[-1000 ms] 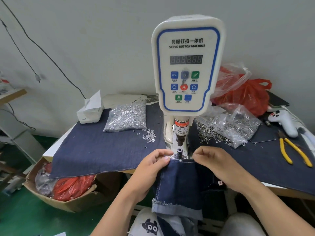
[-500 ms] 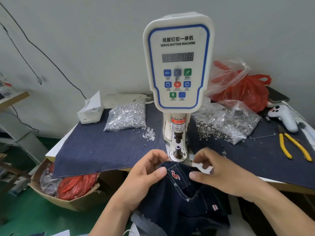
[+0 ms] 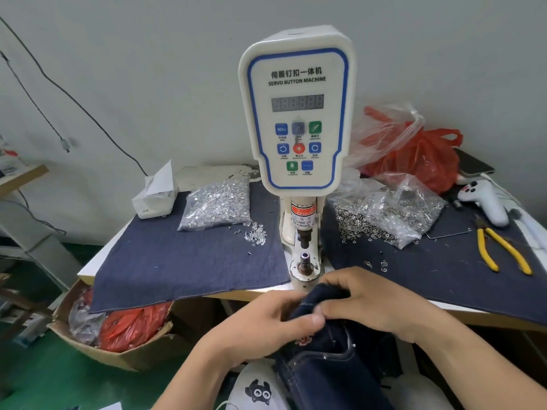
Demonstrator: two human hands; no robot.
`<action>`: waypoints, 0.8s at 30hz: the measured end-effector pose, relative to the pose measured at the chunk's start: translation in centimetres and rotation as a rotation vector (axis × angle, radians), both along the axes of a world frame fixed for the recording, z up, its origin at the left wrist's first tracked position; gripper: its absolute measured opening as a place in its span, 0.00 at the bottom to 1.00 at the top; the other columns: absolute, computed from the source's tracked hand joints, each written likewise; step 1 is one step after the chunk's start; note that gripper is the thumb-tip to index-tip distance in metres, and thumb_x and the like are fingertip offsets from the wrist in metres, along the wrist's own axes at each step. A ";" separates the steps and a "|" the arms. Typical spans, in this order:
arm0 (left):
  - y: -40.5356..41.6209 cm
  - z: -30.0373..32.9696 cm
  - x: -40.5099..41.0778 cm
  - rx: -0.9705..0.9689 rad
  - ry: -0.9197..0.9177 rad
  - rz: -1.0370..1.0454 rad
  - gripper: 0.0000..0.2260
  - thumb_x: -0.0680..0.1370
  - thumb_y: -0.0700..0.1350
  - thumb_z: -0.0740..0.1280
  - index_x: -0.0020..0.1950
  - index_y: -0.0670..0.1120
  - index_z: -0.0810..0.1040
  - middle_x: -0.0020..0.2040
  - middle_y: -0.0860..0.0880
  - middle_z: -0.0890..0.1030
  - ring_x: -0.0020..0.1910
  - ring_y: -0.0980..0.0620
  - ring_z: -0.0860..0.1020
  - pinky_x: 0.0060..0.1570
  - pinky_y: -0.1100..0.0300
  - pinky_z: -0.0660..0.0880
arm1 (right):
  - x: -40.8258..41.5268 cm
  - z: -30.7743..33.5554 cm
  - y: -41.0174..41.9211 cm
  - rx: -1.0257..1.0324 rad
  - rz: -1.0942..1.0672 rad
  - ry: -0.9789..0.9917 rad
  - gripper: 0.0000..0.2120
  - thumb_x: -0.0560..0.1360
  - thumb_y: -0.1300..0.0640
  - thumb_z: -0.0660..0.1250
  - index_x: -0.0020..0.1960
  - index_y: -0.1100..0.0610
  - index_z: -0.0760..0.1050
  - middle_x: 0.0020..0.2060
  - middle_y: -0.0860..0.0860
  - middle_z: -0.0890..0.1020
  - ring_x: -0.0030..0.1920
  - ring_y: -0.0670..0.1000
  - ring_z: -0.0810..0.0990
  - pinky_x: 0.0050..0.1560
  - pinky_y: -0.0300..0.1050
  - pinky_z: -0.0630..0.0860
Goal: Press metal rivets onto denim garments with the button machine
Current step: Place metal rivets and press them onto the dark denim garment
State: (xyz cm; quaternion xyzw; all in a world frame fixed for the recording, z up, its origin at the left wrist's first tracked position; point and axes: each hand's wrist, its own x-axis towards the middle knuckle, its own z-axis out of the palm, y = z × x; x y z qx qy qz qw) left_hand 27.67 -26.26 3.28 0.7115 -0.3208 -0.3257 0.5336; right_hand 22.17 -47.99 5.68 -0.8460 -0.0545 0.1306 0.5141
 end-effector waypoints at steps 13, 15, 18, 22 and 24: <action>-1.4 -2.4 0.5 -0.068 0.176 0.360 0.10 0.81 0.58 0.68 0.55 0.54 0.83 0.54 0.45 0.87 0.56 0.45 0.85 0.57 0.50 0.79 | 5.5 -1.9 -7.5 -0.550 -0.669 -0.310 0.06 0.78 0.51 0.72 0.42 0.49 0.82 0.39 0.47 0.85 0.42 0.54 0.83 0.47 0.48 0.75; -1.3 -2.1 0.7 0.000 0.069 0.335 0.09 0.83 0.57 0.65 0.55 0.57 0.83 0.53 0.49 0.88 0.55 0.48 0.86 0.55 0.51 0.79 | 7.0 -2.5 -7.9 -0.695 -0.652 -0.311 0.05 0.79 0.53 0.72 0.46 0.50 0.85 0.42 0.50 0.86 0.48 0.58 0.83 0.49 0.49 0.73; -0.9 -1.9 1.3 0.079 -0.099 0.330 0.08 0.85 0.55 0.65 0.55 0.58 0.83 0.50 0.51 0.87 0.53 0.47 0.85 0.58 0.44 0.80 | 8.6 -3.7 -7.6 -0.815 -0.575 -0.251 0.07 0.79 0.52 0.71 0.50 0.51 0.87 0.47 0.54 0.86 0.52 0.60 0.83 0.53 0.50 0.77; 0.2 -1.3 2.4 0.101 -0.117 0.368 0.06 0.84 0.49 0.67 0.53 0.54 0.85 0.49 0.46 0.87 0.51 0.45 0.85 0.59 0.42 0.79 | 9.4 -4.6 -7.1 -1.020 -0.519 -0.286 0.11 0.81 0.50 0.67 0.51 0.56 0.85 0.48 0.56 0.84 0.52 0.60 0.82 0.49 0.48 0.76; 0.6 -0.6 2.8 0.034 -0.030 0.433 0.08 0.76 0.48 0.68 0.48 0.49 0.86 0.46 0.40 0.86 0.46 0.46 0.83 0.54 0.42 0.78 | 9.5 -4.8 -7.0 -1.078 -0.506 -0.299 0.11 0.81 0.53 0.66 0.49 0.58 0.83 0.48 0.57 0.83 0.51 0.60 0.82 0.47 0.49 0.75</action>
